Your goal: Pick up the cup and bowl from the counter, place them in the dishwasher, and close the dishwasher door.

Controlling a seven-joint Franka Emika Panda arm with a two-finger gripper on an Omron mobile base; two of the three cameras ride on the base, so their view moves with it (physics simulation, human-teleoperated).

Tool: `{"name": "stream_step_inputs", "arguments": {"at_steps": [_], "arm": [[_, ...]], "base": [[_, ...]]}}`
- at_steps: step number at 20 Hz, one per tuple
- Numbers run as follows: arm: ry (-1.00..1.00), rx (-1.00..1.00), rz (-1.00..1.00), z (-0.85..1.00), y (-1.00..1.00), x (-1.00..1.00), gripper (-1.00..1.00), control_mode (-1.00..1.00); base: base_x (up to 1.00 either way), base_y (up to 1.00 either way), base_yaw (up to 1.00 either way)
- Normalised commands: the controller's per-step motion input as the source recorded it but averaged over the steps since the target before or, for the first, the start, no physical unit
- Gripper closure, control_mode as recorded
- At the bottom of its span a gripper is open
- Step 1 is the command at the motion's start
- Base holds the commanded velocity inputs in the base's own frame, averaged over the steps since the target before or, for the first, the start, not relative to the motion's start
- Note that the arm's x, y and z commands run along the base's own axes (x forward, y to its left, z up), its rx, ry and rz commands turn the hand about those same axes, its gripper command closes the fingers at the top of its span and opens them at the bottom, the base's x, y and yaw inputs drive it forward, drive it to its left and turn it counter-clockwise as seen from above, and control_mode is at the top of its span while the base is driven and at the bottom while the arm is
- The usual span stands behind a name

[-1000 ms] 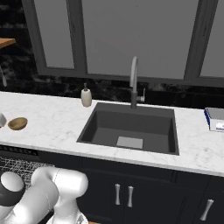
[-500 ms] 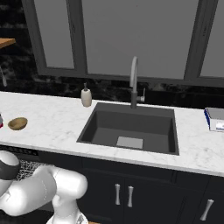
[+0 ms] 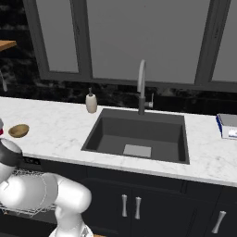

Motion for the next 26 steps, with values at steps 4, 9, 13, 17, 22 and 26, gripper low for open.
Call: {"name": "stream_step_inputs", "arguments": {"at_steps": [4,9,13,17,22,26], "arm": [[0.0,-0.01,0.0,-0.14,0.23,0.3,-1.0,-1.0],[0.04,-0.01,0.0,-0.2,0.3,0.48,-1.0,-1.0],[0.01,0.0,0.0,-0.13,0.29,0.43,-1.0,-1.0],[0.0,-0.03,0.0,-0.04,0.46,0.23,-1.0,-1.0],[0.04,-0.06,0.0,0.0,0.46,0.31,-1.0,-1.0],[0.07,-0.01,0.0,-0.03,0.11,0.23,-1.0,-1.0]], "base": [[0.0,0.0,0.0],[0.0,0.0,0.0],[0.0,0.0,0.0],[0.0,0.0,0.0],[0.0,0.0,0.0],[0.0,0.0,0.0]]}}
